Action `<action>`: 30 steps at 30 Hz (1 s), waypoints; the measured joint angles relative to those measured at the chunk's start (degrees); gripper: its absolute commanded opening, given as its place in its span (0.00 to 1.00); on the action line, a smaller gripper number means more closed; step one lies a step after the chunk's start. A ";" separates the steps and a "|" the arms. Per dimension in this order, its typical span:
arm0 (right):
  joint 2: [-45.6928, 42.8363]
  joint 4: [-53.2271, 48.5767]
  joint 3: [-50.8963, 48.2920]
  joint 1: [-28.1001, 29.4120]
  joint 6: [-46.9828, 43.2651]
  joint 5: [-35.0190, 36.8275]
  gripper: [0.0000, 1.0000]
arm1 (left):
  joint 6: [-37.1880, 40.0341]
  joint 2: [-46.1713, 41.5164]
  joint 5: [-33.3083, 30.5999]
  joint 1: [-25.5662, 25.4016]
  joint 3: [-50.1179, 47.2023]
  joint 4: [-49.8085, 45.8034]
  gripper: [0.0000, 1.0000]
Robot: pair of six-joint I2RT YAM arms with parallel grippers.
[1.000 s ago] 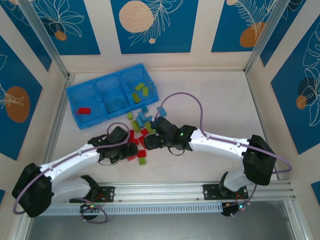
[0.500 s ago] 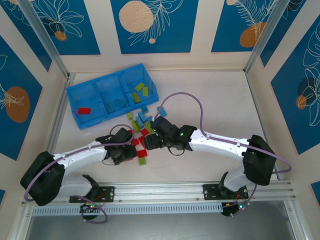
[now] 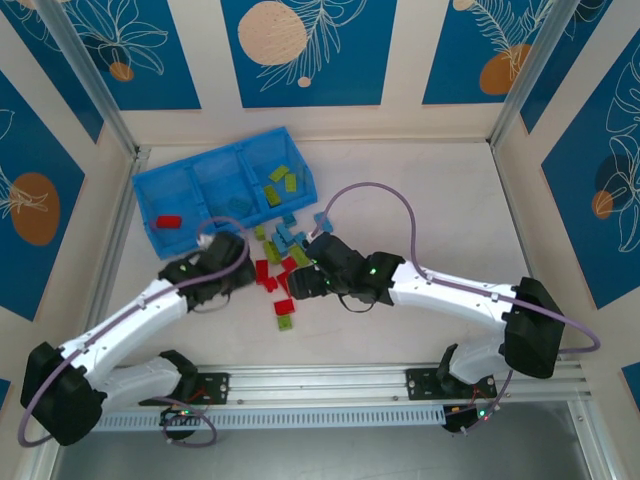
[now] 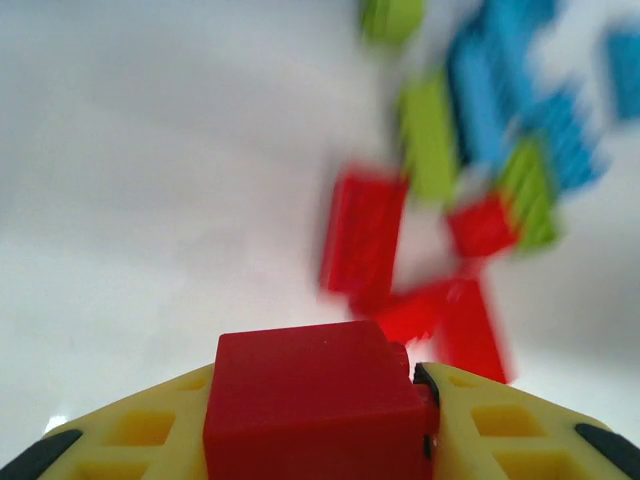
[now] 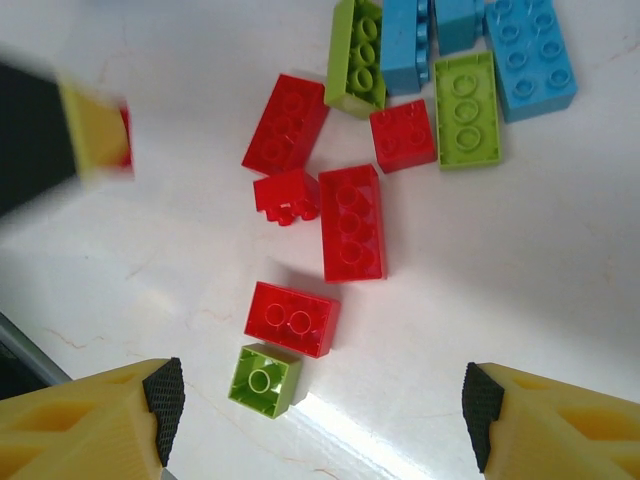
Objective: Sort the legos into containers by color
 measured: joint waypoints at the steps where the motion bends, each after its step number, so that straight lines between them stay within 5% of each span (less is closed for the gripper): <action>1: -0.61 0.00 0.00 0.00 0.00 0.20 0.76 | 1.29 0.37 -1.22 2.49 2.36 0.44 0.38; 9: -6.14 0.02 -2.62 -0.02 0.02 1.64 0.76 | 5.99 17.35 -7.45 25.77 20.17 5.70 0.40; 18: -9.94 -0.02 -6.19 -0.24 0.17 1.86 0.76 | 4.07 40.76 -6.29 34.56 34.86 1.18 0.63; 24: -12.17 0.02 -7.98 -0.72 0.22 2.08 0.76 | 3.32 36.79 -4.76 35.12 33.51 -0.57 0.69; 30: -11.39 1.20 -8.22 -3.02 0.07 2.01 0.77 | 2.75 20.61 4.46 32.59 25.05 0.52 0.65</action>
